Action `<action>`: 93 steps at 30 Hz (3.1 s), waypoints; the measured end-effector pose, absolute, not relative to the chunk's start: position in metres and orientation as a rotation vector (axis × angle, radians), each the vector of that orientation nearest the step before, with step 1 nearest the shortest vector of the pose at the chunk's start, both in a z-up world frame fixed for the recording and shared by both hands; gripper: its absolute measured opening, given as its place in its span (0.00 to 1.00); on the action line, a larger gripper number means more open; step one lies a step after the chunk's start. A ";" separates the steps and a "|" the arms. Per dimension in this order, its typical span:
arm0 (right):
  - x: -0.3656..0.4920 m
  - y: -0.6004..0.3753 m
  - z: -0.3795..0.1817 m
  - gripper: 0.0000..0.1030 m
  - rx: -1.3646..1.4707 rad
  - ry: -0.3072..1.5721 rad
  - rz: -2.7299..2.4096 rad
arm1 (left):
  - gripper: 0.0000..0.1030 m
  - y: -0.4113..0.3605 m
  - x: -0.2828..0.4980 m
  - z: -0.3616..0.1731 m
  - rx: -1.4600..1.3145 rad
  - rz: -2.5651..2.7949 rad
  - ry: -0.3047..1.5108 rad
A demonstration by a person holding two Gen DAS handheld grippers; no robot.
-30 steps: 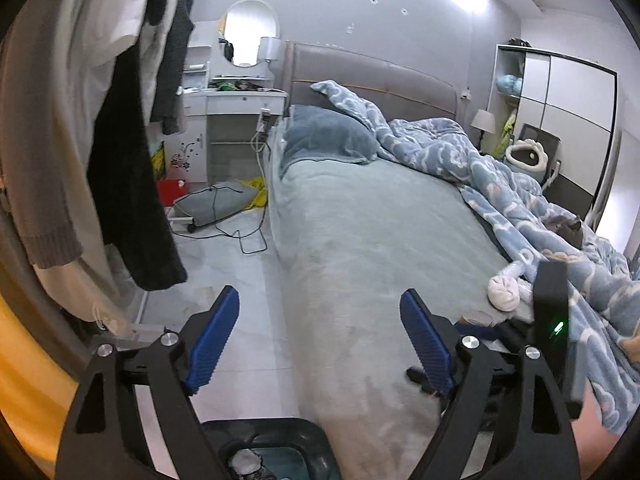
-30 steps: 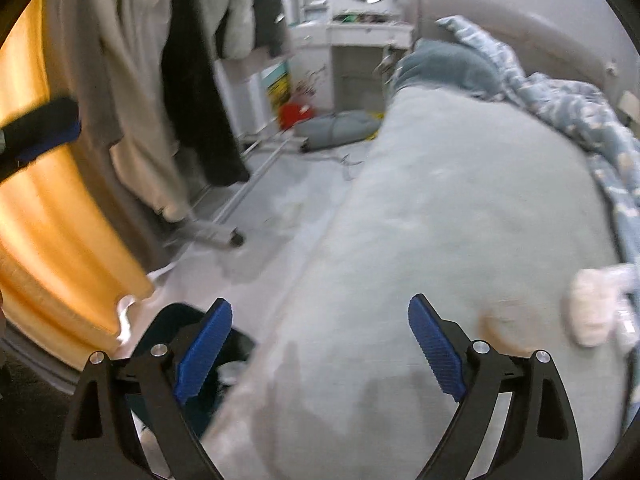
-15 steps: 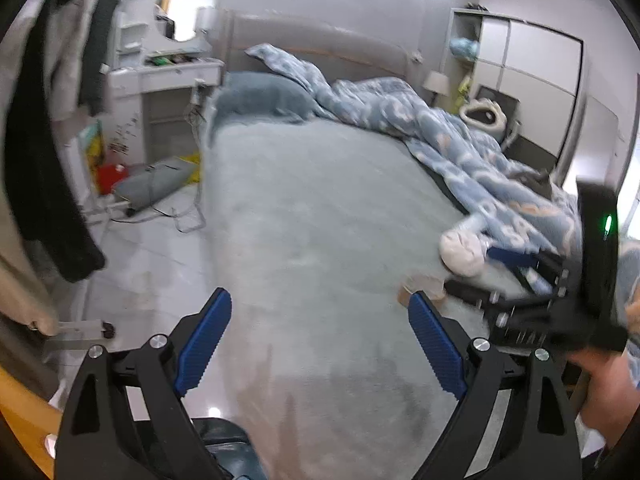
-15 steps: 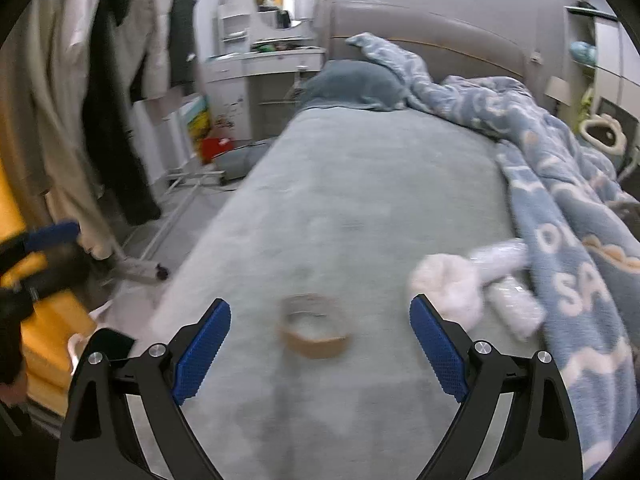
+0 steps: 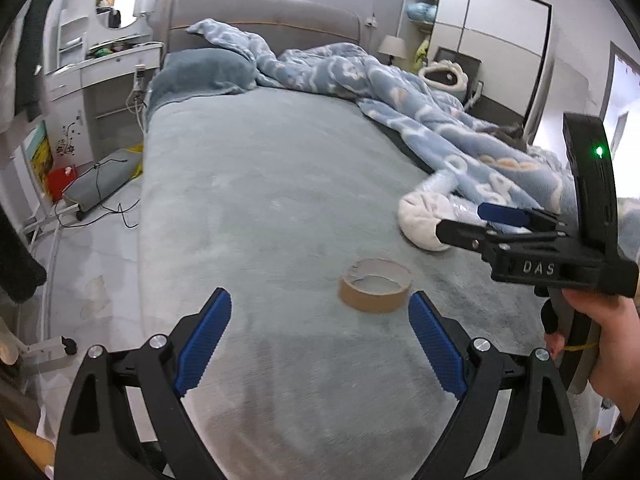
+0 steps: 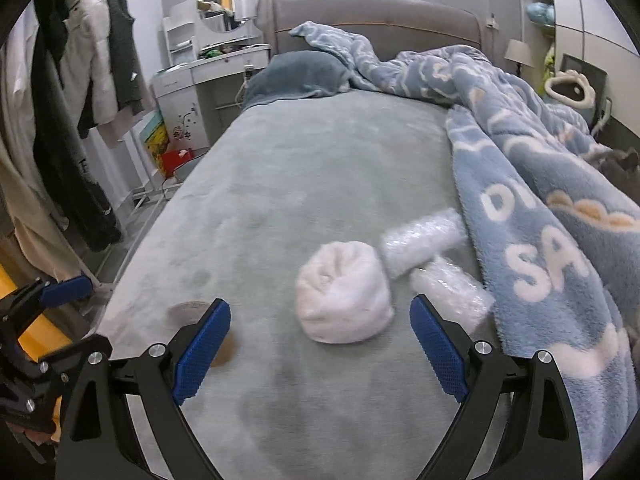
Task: Collect trash
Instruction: 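Grasp the brown tape roll with the left tool, then grasp the second white rolled towel with the right tool while the left tool holds the tape, then carry the tape roll and towel over the bin and open the left tool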
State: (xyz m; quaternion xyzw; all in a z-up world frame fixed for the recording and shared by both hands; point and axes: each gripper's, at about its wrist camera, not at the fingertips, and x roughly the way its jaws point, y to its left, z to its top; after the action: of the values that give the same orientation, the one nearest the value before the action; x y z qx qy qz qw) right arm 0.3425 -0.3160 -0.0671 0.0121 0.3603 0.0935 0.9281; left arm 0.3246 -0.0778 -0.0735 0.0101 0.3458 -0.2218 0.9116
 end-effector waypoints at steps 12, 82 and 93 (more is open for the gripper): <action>0.350 -0.326 -0.083 0.89 0.023 0.758 0.275 | 0.83 -0.124 0.343 -0.097 0.107 -0.486 0.756; 0.240 -0.198 -0.036 0.47 0.134 0.700 0.391 | 0.54 0.078 0.261 -0.071 -0.080 -0.104 0.817; 0.204 -0.160 -0.038 0.47 0.107 0.703 0.450 | 0.55 0.128 0.241 -0.116 -0.113 -0.012 0.980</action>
State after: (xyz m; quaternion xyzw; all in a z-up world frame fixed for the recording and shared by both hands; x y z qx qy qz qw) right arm 0.2044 -0.1598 -0.0381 0.0521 0.3414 0.2182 0.9128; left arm 0.2408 0.1280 -0.1159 -0.0541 0.4704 -0.0057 0.8808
